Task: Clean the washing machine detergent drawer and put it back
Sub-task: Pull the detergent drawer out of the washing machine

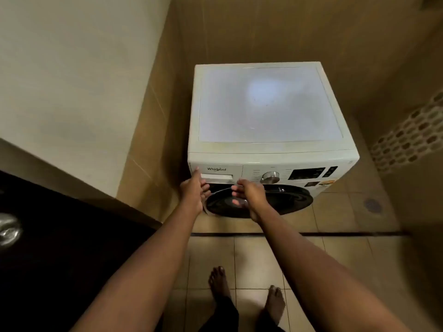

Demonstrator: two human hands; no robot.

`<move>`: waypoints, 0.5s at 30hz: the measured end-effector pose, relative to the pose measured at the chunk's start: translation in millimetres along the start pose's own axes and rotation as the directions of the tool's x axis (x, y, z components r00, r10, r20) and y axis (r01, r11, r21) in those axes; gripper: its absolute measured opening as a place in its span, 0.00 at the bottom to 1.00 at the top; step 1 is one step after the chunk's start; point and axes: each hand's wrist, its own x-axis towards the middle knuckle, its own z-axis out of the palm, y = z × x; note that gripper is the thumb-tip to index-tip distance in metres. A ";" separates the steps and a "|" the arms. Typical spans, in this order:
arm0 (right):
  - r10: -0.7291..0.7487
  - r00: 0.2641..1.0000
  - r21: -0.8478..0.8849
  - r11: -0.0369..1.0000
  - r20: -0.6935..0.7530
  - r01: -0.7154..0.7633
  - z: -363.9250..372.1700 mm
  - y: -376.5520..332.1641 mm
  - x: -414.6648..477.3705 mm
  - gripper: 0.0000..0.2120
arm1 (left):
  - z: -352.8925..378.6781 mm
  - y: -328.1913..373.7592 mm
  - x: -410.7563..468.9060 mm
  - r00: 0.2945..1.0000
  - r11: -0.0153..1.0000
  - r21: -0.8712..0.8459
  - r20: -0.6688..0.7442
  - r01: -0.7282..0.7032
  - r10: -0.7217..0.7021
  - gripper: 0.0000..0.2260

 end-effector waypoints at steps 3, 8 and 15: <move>0.033 0.999 0.138 0.990 -0.043 -0.027 20.3 -8.1 8.5 0.08 | 2.8 12.7 22.3 0.999 0.999 -0.039 -0.018 0.033 -0.034 0.14; -0.021 0.991 0.139 0.990 -0.133 0.039 36.7 -24.9 29.7 0.06 | -0.8 16.6 55.6 0.996 0.996 -0.007 -0.007 0.084 -0.084 0.17; -0.108 0.957 -0.203 0.978 -0.271 0.053 32.2 -37.0 42.3 0.10 | 13.0 10.2 75.6 0.978 0.972 -0.125 0.091 0.199 -0.188 0.28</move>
